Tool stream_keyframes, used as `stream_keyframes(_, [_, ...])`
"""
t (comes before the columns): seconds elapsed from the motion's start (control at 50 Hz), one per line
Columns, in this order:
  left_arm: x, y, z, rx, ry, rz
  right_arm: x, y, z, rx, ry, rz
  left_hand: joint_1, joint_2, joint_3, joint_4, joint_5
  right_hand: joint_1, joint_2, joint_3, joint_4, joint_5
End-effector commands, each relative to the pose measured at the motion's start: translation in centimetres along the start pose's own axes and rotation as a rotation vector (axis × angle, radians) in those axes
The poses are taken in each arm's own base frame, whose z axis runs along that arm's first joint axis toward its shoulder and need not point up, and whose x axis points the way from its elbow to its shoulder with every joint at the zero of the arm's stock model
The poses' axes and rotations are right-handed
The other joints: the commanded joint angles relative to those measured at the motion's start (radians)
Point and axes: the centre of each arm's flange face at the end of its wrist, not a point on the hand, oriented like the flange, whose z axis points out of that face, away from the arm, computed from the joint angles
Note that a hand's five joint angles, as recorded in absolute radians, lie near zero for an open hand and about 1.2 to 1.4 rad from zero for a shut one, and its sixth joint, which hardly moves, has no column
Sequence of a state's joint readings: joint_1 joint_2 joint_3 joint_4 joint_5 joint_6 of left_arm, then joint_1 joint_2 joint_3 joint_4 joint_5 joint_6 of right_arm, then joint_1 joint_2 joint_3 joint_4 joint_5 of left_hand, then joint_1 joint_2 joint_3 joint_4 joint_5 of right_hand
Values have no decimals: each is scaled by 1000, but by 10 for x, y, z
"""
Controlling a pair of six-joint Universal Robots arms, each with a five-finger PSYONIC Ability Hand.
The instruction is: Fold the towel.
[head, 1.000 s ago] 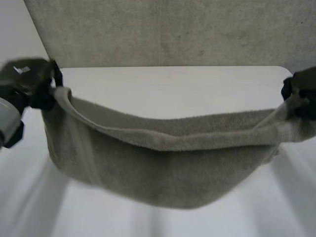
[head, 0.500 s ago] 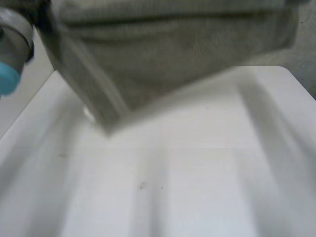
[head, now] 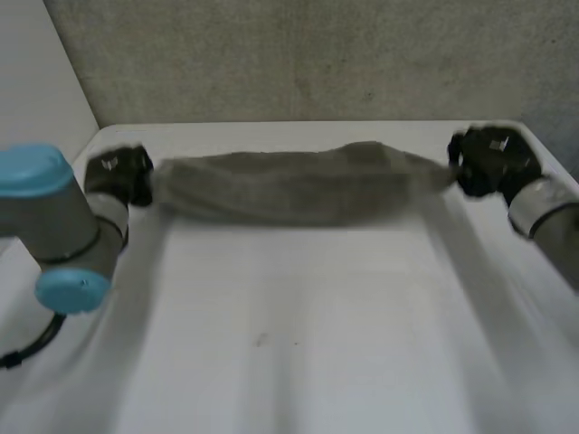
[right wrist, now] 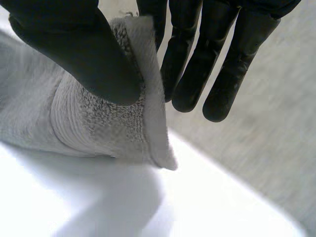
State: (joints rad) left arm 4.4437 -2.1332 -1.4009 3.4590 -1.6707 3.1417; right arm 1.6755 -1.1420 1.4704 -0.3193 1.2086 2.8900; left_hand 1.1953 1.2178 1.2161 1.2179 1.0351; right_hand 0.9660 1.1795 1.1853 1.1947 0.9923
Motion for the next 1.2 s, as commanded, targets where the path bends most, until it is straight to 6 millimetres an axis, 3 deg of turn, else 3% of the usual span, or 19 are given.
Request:
stream_keyframes(0.02, [-4, 59, -29, -200, -1, 44, -32, 61, -40, -232, -115, -93, 201, 178, 180, 178, 187, 430, 217, 211, 202, 229])
stream_keyframes(0.2, [-12, 56, -57, -235, -3, 139, -47, 57, -79, -382, -213, -130, 160, 138, 139, 138, 146, 430, 217, 211, 202, 229])
stream_keyframes(0.24, [-13, 49, -69, -229, 0, 181, -48, 54, -84, -387, -215, -127, -67, -90, -88, -90, -82, 430, 217, 211, 202, 229])
stream_keyframes(0.26, [-13, 49, -69, -229, 0, 181, -48, 54, -84, -387, -215, -127, -69, -91, -90, -91, -83, 430, 217, 211, 202, 229])
stream_keyframes(0.3, [-14, 43, -80, -221, 5, 215, -49, 47, -92, -378, -212, -133, -413, -436, -434, -436, -428, 430, 217, 211, 202, 229])
stream_keyframes(0.4, [-10, 29, -88, -179, 53, 257, -42, 48, -95, -379, -190, -132, -629, -652, -650, -652, -644, 430, 217, 211, 202, 229])
stream_keyframes(0.56, [-9, 4, -92, -99, 103, 275, -32, 50, -93, -369, -182, -120, -641, -664, -662, -664, -656, 430, 217, 211, 202, 229])
stream_keyframes(0.74, [-3, 3, -98, -94, 127, 279, -28, 50, -91, -354, -168, -123, -624, -646, -644, -646, -638, 430, 217, 211, 202, 229])
stream_keyframes(0.86, [5, 13, -100, -111, 156, 297, -23, 50, -89, -341, -149, -129, -600, -623, -621, -623, -615, 430, 217, 211, 202, 229])
stream_keyframes(1.08, [10, 44, -81, -177, 189, 444, -23, 51, -88, -341, -151, -129, -491, -514, -512, -514, -506, 430, 217, 211, 202, 229])
stream_keyframes(1.2, [11, 54, -68, -167, 187, 476, -22, 51, -87, -341, -147, -130, -263, -286, -284, -286, -278, 430, 217, 211, 202, 229])
